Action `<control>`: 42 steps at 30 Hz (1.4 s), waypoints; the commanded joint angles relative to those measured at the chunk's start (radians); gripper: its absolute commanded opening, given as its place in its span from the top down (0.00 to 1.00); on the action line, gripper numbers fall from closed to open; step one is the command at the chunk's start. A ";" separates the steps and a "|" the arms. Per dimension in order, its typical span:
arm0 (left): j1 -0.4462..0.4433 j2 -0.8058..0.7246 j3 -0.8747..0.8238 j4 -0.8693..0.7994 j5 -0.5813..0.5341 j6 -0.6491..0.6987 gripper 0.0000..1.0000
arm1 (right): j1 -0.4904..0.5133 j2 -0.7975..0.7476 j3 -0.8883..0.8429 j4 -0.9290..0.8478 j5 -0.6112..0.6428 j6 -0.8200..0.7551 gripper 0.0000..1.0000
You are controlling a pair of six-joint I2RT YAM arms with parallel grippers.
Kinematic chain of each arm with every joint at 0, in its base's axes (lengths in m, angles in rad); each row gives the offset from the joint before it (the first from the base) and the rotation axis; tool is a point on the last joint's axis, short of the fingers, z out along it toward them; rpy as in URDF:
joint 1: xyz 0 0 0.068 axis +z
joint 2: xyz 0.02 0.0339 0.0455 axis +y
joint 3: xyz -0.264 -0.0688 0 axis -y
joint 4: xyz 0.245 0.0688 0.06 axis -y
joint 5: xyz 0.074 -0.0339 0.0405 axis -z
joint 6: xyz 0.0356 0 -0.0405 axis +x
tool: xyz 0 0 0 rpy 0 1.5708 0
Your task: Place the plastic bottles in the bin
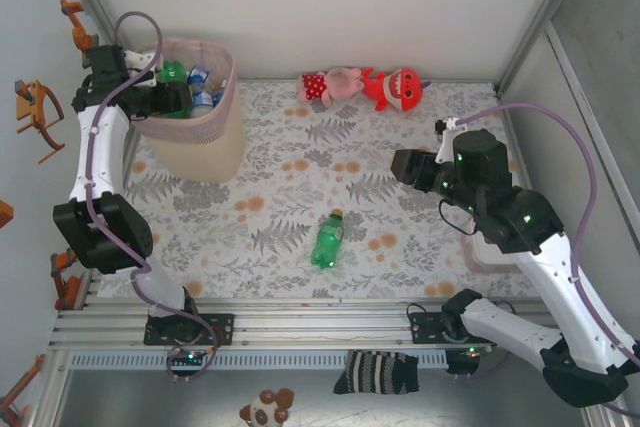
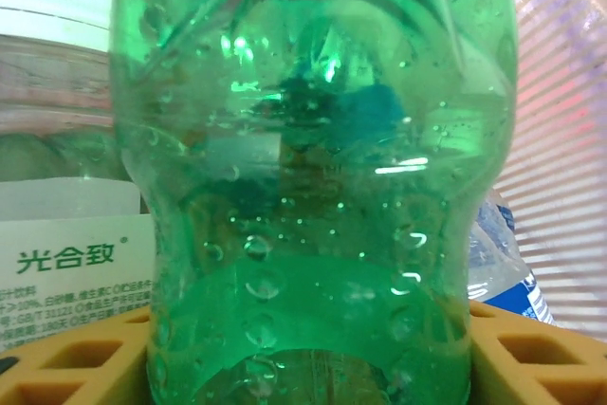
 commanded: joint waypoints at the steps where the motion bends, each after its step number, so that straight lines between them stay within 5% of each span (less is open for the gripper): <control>1: 0.002 -0.006 -0.008 -0.041 -0.012 0.001 0.30 | 0.003 -0.001 0.012 0.015 0.009 -0.001 0.42; 14: 0.002 -0.052 0.220 -0.091 -0.052 -0.002 0.17 | 0.003 0.009 0.013 0.029 0.000 -0.004 0.42; 24: -0.009 0.105 0.373 -0.200 0.011 0.027 0.32 | 0.003 -0.009 -0.004 0.026 -0.002 0.001 0.42; 34: -0.032 0.082 0.150 -0.164 0.004 0.051 0.54 | 0.004 -0.018 -0.027 0.030 -0.010 0.007 0.42; 39: -0.030 0.003 0.057 -0.099 0.043 0.028 0.54 | 0.003 -0.025 -0.027 0.031 -0.002 0.007 0.42; 42: -0.030 -0.039 0.079 -0.099 0.047 0.024 0.45 | 0.002 -0.019 -0.023 0.033 -0.005 0.006 0.42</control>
